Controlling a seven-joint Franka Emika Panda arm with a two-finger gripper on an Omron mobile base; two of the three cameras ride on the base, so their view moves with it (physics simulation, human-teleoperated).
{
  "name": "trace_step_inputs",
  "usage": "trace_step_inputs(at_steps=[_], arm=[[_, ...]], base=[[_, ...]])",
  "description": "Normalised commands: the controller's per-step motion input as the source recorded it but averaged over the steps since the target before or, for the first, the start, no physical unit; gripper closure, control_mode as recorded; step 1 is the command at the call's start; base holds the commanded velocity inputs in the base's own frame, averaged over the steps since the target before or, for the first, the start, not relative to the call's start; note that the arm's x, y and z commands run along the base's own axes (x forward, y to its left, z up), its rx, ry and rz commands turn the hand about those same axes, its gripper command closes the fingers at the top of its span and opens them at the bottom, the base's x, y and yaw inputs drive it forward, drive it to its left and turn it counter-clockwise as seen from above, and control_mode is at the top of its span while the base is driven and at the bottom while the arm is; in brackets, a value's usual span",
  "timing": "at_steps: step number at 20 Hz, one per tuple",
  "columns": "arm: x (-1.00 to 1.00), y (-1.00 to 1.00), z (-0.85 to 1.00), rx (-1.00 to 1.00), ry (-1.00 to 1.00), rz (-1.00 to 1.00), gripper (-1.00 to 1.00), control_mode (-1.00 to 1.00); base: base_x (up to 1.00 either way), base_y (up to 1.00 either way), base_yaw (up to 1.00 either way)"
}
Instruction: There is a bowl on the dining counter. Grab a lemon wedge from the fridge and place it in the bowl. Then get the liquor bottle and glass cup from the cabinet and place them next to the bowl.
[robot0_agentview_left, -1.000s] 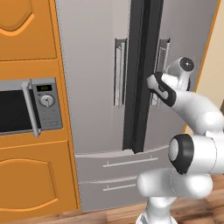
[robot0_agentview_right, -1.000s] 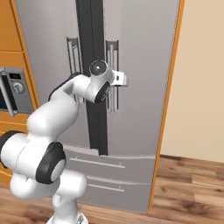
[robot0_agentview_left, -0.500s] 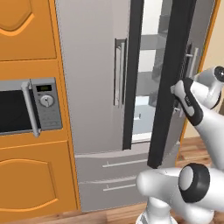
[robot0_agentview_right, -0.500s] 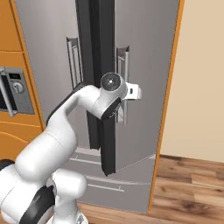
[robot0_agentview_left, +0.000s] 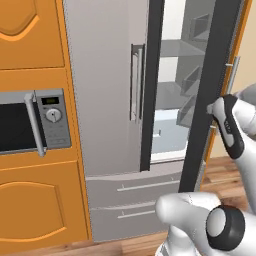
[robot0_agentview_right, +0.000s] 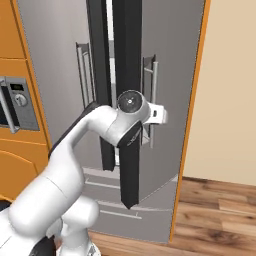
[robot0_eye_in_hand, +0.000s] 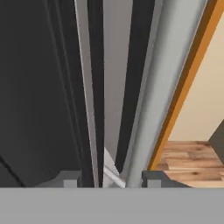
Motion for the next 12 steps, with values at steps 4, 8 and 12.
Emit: trace_step_inputs(at_steps=[4,8,12], arm=[[-1.0,0.34,0.06,-0.17,-0.25,-0.01,-1.0,-1.0],[-0.91,0.49,0.27,-0.26,-0.24,0.0,-1.0,-1.0],[-0.31,0.85,0.31,-0.29,-0.07,0.01,-1.0,-1.0]], base=[[0.0,0.0,0.0],[0.0,0.0,0.0],[0.0,0.0,0.0]])
